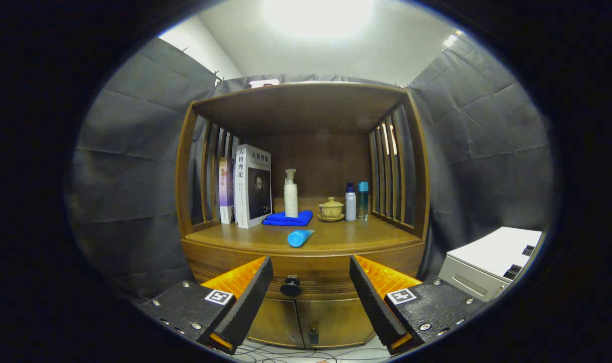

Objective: Pull open the drawer, take out the items inside it, and place them on the countertop above the cabinet.

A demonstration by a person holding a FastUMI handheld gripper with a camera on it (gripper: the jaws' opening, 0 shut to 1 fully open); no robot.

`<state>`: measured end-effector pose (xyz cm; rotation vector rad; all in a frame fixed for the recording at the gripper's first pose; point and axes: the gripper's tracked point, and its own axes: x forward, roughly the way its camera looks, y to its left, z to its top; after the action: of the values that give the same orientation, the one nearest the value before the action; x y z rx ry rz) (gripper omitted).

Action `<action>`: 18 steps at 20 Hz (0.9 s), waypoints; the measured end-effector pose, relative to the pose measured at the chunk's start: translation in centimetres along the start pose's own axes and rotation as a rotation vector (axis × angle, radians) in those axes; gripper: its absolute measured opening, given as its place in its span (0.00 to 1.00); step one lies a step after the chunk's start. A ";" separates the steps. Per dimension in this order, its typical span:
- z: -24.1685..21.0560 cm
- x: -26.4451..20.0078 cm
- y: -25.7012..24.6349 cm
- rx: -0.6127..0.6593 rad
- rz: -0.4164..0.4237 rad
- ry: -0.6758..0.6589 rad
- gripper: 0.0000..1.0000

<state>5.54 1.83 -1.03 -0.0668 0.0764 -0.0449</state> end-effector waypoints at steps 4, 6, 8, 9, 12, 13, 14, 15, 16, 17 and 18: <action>1.1 -2.0 -0.8 0.014 0.003 -0.005 0.95; 1.4 -2.8 -1.2 0.017 0.000 -0.005 0.95; 1.6 -3.4 -1.8 0.003 -0.009 -0.016 0.95; 1.6 -3.7 -2.0 -0.005 -0.011 -0.018 0.95; 1.1 -4.0 -2.1 -0.022 -0.010 -0.009 0.95; 1.0 -4.1 -2.1 -0.019 -0.010 -0.004 0.95; 0.8 -4.0 -2.1 -0.013 -0.011 -0.001 0.95; 0.7 -3.9 -2.1 -0.009 -0.012 0.005 0.95; 0.5 -4.0 -2.1 -0.005 -0.010 0.009 0.95; 0.4 -3.9 -2.0 -0.004 -0.008 0.013 0.95; 0.3 -3.9 -1.9 -0.004 -0.006 0.017 0.95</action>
<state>1.59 0.11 -0.35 -0.0702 0.0933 -0.0517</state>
